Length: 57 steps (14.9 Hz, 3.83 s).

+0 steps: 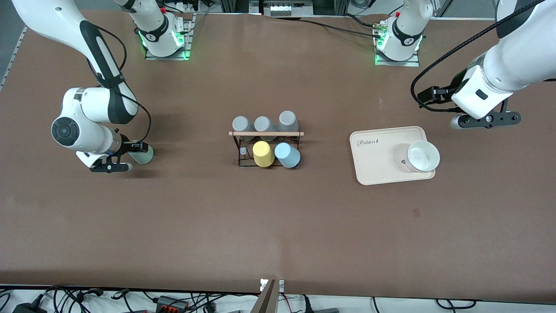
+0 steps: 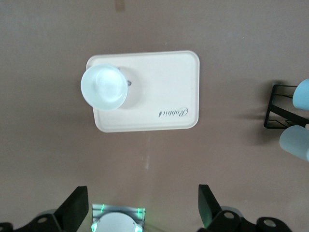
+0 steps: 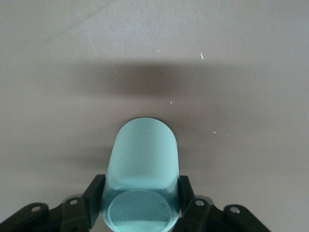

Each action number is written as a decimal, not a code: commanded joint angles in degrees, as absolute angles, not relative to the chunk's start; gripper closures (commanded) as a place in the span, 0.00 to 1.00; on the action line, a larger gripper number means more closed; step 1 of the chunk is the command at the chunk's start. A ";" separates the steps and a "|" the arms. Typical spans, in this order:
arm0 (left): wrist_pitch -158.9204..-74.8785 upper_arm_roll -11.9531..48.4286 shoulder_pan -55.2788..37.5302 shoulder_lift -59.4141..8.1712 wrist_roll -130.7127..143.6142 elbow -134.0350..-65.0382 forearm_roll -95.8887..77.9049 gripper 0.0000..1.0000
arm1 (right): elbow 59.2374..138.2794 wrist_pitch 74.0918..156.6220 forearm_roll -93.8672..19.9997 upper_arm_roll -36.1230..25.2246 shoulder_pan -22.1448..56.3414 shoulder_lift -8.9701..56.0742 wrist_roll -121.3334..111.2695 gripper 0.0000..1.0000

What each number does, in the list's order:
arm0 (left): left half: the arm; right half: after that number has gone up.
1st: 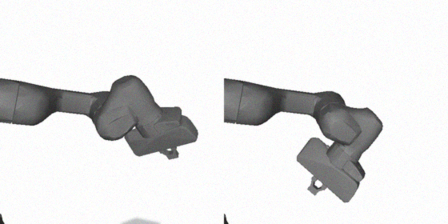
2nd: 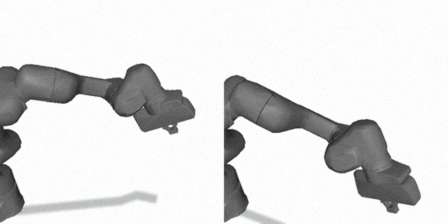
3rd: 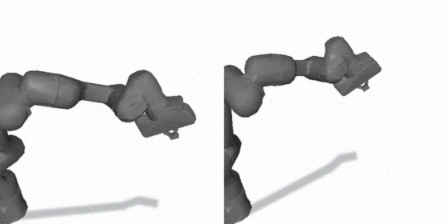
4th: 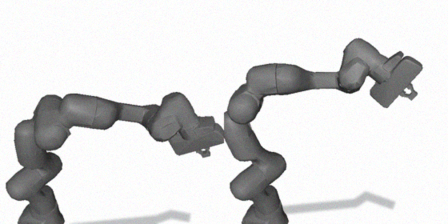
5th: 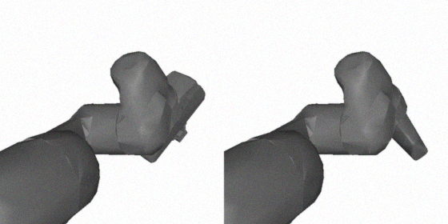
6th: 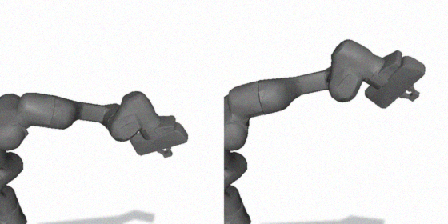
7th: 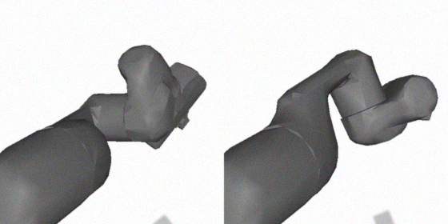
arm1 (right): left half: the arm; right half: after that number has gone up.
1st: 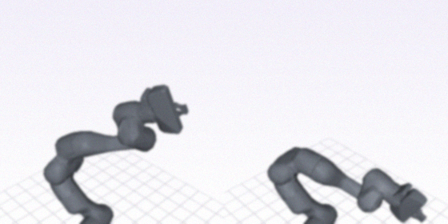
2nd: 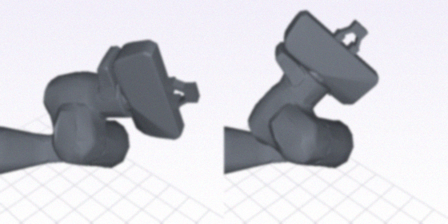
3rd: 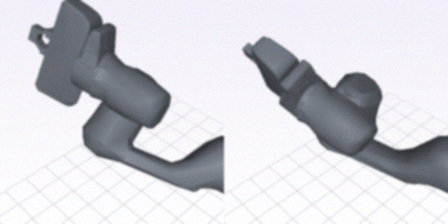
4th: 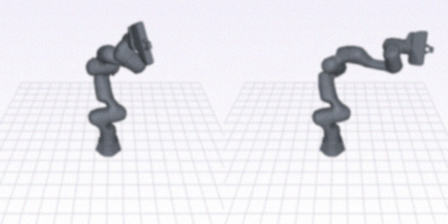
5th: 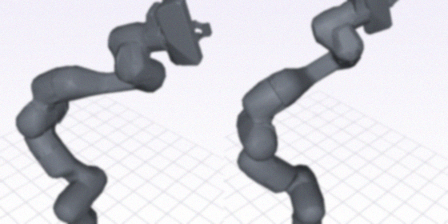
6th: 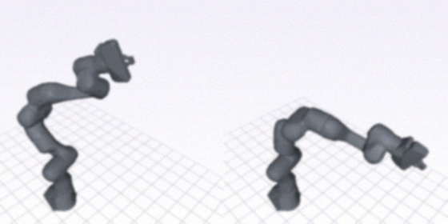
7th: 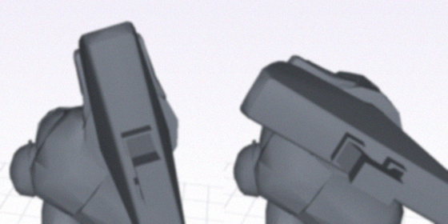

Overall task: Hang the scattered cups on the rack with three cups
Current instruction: 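Grasp the pale teal cup with the right gripper and lift it, then carry the teal cup with the right gripper over to the rack, then hang the teal cup on the front peg beside the yellow cup, open gripper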

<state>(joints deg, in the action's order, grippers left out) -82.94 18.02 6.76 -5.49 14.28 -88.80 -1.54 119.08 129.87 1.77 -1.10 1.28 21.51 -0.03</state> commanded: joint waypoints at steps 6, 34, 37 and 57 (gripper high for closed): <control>-83.85 18.19 8.17 -5.10 10.20 -89.30 -2.37 0.00 | 94.18 104.90 1.41 1.41 6.05 22.49 4.37 0.79; -82.35 5.01 -4.57 -4.75 9.76 -89.30 -2.46 0.00 | 75.32 106.96 -10.55 1.76 30.50 34.54 54.32 0.81; -82.18 5.01 -4.57 -4.75 9.84 -89.38 -2.46 0.00 | 75.32 107.05 -10.46 1.76 30.50 35.51 54.23 0.81; -81.74 5.01 -4.48 -4.66 9.76 -89.47 -2.46 0.00 | 75.15 106.61 -10.63 1.67 29.97 39.82 54.23 0.00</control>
<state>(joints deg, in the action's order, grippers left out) -82.20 5.94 -3.89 -5.64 10.90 -88.90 -1.62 76.79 107.53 -9.60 1.84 30.04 39.56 53.26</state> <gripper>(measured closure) 0.000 0.022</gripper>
